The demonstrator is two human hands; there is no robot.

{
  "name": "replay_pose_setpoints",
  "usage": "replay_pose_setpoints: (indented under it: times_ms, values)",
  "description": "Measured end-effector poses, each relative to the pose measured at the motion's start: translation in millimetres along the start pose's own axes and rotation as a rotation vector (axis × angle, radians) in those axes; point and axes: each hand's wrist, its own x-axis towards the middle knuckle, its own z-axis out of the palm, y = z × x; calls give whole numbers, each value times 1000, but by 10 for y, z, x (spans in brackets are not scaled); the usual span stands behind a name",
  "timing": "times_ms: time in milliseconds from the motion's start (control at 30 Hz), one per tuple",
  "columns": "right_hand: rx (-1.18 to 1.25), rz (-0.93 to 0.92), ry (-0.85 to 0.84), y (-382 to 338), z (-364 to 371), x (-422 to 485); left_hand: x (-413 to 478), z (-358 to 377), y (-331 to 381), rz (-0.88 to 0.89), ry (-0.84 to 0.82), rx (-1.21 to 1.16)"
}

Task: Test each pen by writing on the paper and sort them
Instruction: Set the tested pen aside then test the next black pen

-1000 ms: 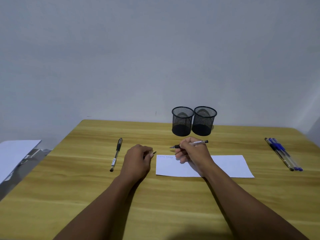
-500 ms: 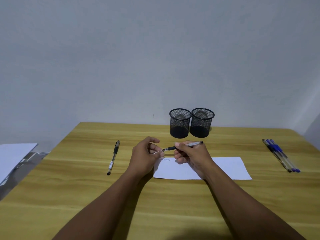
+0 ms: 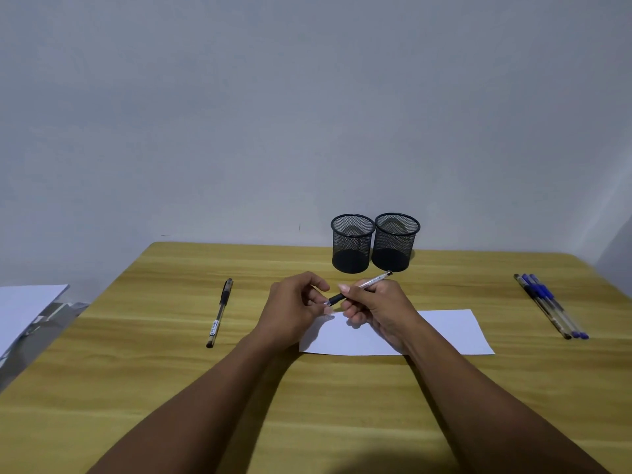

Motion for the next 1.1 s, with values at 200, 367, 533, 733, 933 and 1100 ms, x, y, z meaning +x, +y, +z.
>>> replay_pose_setpoints:
  times_ms: [200, 367, 533, 733, 933, 1100]
  values:
    - [0, 9, -18, -19, 17, -10, 0, 27, 7, 125, 17, 150]
    - [-34, -2, -30, -8, 55, -12, -29, 90, -51, 89, 64, 92]
    - [57, -10, 7, -43, 1, -23, -65, 184, -133, 86, 136, 245]
    - [254, 20, 79, -35, -47, 4, -182, 223, -277, 167, 76, 469]
    - [152, 20, 95, -91, -54, -57, -171, 239, -293, 185, 77, 491]
    - [-25, -11, 118, -187, -146, -101, -168, 259, -286, 247, 92, 605]
